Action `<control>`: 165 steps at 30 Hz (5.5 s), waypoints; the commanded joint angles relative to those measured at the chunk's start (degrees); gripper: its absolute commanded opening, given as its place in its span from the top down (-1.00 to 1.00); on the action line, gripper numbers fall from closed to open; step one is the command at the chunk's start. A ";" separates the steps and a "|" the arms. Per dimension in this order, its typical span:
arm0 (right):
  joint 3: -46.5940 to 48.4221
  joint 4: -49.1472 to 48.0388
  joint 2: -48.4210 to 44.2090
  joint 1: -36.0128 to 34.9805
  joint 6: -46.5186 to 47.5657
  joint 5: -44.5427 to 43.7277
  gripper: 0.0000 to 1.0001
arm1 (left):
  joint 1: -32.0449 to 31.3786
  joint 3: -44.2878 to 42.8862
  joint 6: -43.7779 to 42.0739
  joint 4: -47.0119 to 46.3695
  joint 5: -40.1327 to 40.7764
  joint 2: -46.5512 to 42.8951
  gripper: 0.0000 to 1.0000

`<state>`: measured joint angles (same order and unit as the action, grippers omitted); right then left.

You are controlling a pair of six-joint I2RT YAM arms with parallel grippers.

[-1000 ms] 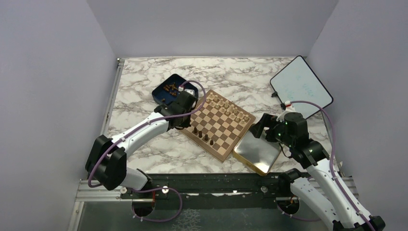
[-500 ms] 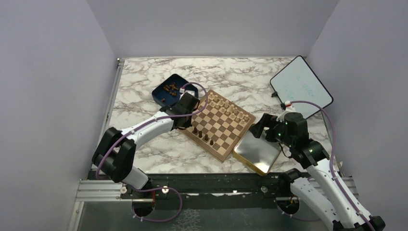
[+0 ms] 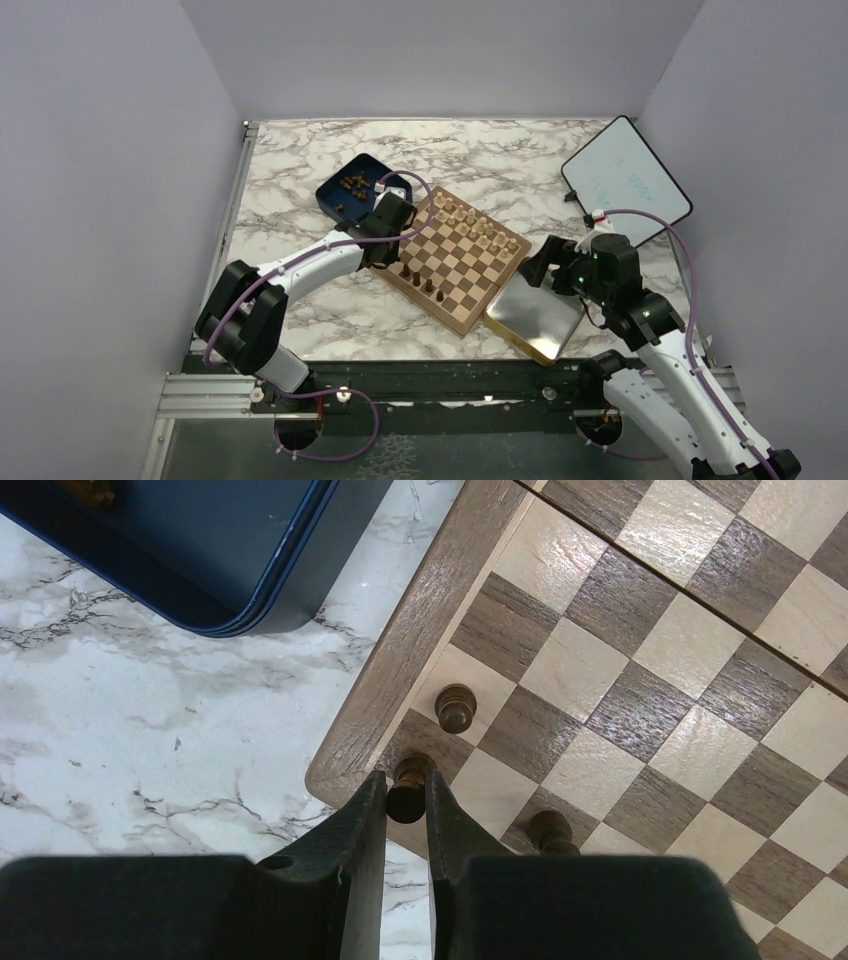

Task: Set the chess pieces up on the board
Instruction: Place the chess piece on the chessboard, then pick up the chess piece from the storage box.

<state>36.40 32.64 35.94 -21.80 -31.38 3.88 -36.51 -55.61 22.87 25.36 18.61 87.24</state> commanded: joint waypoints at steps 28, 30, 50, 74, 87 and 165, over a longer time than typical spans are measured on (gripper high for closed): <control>0.07 -1.26 -0.86 -0.28 0.97 -0.19 -0.87 | -0.18 -0.15 -0.99 -1.87 1.21 3.05 0.54; 0.01 -1.36 -0.85 -0.25 0.97 -0.19 -0.87 | -0.20 -0.32 -0.99 -1.48 1.16 2.94 0.53; -0.11 -1.70 -0.92 -0.30 0.97 -0.02 -0.87 | -0.22 -7.31 -2.75 4.19 1.17 -1.12 0.21; -0.27 -1.63 -0.84 -0.26 0.92 -0.14 -0.87 | 17.55 -31.97 -14.86 5.64 -1.18 12.28 0.20; 0.09 -0.99 -0.68 -0.28 0.71 -0.78 -0.87 | 18.85 -39.77 -16.71 2.38 -4.25 28.98 0.35; 0.02 -1.21 -0.21 -0.31 0.62 -1.57 -0.87 | 20.70 -41.54 -14.90 4.81 -5.57 37.87 0.34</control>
<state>36.40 32.64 36.07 -21.80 -31.24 3.68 -16.08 -96.03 6.68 26.83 10.90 124.53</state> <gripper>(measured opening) 0.938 0.316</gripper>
